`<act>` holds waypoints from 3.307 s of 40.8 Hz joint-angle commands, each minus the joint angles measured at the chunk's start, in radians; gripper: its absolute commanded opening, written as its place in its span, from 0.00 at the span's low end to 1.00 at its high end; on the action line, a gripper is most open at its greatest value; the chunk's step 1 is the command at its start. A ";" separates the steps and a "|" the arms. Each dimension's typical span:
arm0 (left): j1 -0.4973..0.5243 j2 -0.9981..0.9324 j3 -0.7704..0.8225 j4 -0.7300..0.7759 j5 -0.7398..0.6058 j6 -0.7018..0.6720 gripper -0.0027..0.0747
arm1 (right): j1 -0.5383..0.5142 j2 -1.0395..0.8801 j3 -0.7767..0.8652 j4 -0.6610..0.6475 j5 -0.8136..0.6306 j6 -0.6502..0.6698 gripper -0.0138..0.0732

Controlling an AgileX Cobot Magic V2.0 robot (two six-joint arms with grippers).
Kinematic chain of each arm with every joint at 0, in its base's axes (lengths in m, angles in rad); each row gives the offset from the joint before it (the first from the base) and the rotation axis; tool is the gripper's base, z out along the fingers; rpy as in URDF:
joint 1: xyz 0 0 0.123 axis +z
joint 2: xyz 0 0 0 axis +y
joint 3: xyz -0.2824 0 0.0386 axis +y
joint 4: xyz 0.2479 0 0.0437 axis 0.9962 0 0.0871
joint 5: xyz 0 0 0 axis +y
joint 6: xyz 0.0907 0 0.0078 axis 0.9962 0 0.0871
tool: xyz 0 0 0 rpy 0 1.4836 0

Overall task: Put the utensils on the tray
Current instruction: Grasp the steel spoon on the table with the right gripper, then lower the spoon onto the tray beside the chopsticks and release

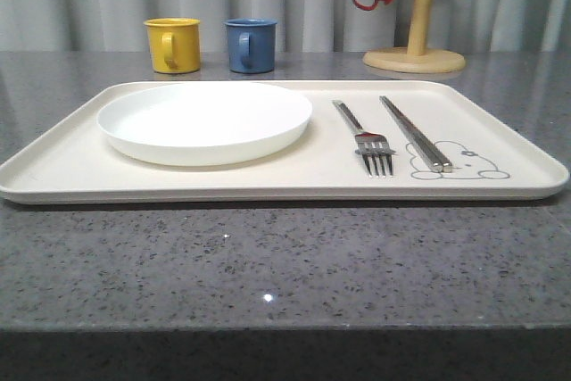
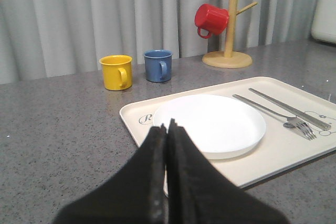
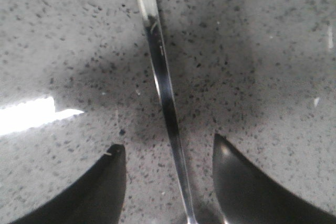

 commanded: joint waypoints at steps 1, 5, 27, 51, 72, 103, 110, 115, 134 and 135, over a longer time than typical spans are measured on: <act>0.003 -0.020 -0.025 -0.013 -0.077 -0.011 0.01 | -0.005 -0.024 -0.022 -0.022 0.014 -0.010 0.57; 0.003 -0.020 -0.025 -0.013 -0.077 -0.011 0.01 | -0.005 -0.009 -0.022 -0.022 0.007 -0.010 0.55; 0.003 -0.020 -0.025 -0.013 -0.077 -0.011 0.01 | -0.005 0.008 -0.025 -0.024 0.039 -0.010 0.14; 0.003 -0.020 -0.025 -0.013 -0.077 -0.011 0.01 | 0.181 -0.251 -0.026 -0.011 0.100 0.135 0.14; 0.003 -0.020 -0.025 -0.013 -0.077 -0.011 0.01 | 0.584 -0.199 -0.026 0.022 0.084 0.295 0.14; 0.003 -0.020 -0.025 -0.013 -0.077 -0.011 0.01 | 0.619 -0.037 -0.026 0.110 0.010 0.404 0.14; 0.003 -0.020 -0.025 -0.013 -0.077 -0.011 0.01 | 0.619 -0.037 -0.026 0.110 -0.009 0.406 0.20; 0.003 -0.020 -0.025 -0.013 -0.077 -0.011 0.01 | 0.619 -0.037 -0.026 0.110 -0.012 0.406 0.30; 0.003 -0.020 -0.025 -0.013 -0.077 -0.011 0.01 | 0.619 -0.070 -0.113 0.096 0.024 0.397 0.52; 0.003 -0.020 -0.025 -0.013 -0.077 -0.011 0.01 | 0.619 -0.077 -0.134 0.095 0.034 0.387 0.52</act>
